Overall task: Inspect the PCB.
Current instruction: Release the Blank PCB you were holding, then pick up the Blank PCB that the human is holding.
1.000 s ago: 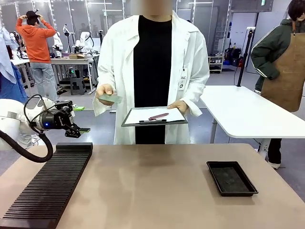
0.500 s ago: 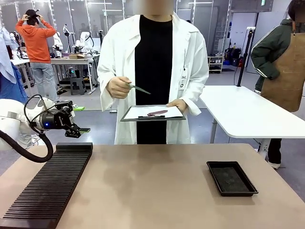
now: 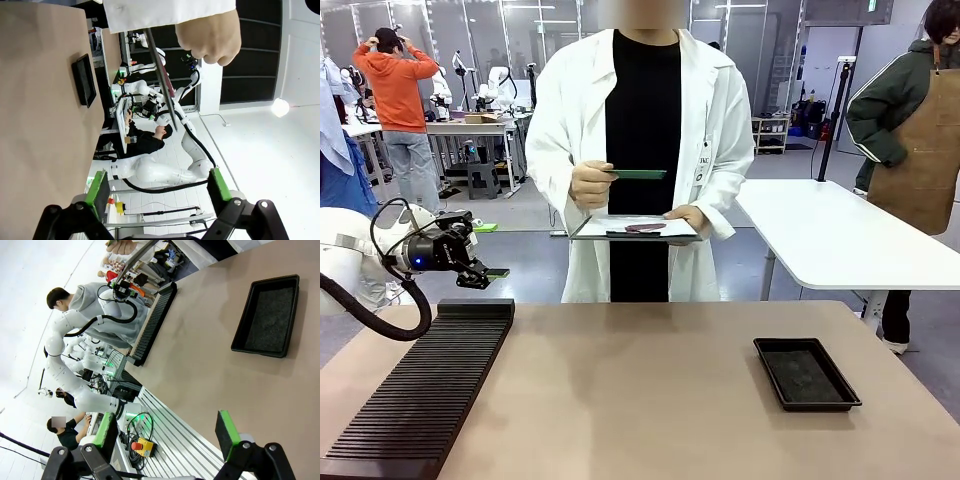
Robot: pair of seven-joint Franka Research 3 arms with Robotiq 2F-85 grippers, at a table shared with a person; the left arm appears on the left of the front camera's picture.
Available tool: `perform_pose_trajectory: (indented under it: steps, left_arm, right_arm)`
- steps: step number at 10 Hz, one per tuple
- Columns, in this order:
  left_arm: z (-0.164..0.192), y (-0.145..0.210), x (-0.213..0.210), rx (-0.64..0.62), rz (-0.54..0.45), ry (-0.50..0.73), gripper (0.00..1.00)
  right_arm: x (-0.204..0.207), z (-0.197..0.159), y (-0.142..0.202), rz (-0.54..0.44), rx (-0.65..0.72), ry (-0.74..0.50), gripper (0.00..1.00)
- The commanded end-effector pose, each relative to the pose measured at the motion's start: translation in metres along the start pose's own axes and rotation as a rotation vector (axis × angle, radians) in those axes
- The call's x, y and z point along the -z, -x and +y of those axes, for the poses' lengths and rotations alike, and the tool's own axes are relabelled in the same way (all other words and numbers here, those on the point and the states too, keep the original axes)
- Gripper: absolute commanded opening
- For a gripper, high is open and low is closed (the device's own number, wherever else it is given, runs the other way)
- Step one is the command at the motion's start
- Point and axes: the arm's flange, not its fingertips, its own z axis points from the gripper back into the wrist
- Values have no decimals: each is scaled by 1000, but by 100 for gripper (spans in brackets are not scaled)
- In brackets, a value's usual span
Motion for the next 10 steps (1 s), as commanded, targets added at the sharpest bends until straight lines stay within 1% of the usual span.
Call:
perform_pose_trajectory:
  steps: [1, 10]
  left_arm:
    - [0, 0, 1, 0, 0, -2, 100]
    - [0, 0, 1, 0, 0, -2, 100]
  right_arm:
    - [0, 1, -2, -16, -8, -12, 100]
    - [0, 1, -2, -16, -8, -12, 100]
